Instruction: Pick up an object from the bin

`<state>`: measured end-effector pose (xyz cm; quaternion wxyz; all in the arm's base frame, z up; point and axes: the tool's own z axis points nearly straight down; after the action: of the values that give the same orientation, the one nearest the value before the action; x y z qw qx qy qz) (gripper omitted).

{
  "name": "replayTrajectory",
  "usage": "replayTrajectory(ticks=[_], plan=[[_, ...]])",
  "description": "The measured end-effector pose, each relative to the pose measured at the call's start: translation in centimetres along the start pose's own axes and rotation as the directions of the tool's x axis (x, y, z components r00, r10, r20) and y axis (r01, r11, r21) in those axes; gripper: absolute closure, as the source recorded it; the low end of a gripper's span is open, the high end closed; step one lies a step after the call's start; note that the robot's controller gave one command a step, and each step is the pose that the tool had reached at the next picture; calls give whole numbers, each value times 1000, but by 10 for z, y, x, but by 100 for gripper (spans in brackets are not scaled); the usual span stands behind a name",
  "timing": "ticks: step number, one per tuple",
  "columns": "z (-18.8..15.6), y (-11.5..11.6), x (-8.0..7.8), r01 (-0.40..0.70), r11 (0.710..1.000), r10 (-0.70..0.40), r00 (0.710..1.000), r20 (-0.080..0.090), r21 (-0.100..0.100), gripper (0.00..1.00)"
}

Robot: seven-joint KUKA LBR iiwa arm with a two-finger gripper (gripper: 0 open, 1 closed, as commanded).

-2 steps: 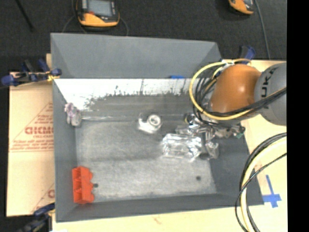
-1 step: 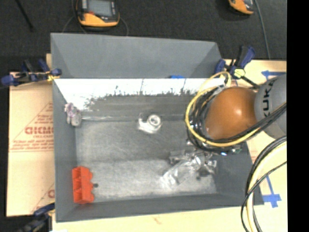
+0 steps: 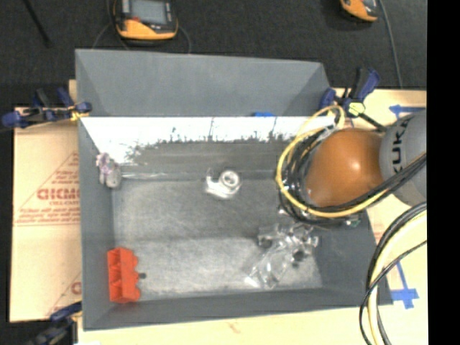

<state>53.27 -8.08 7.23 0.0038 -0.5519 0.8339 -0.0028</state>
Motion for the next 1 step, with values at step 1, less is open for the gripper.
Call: replayTrajectory(ticks=[1], plan=[[-73, -3, 0, -3, 1000, 3, 1000, -1, -1, 100]])
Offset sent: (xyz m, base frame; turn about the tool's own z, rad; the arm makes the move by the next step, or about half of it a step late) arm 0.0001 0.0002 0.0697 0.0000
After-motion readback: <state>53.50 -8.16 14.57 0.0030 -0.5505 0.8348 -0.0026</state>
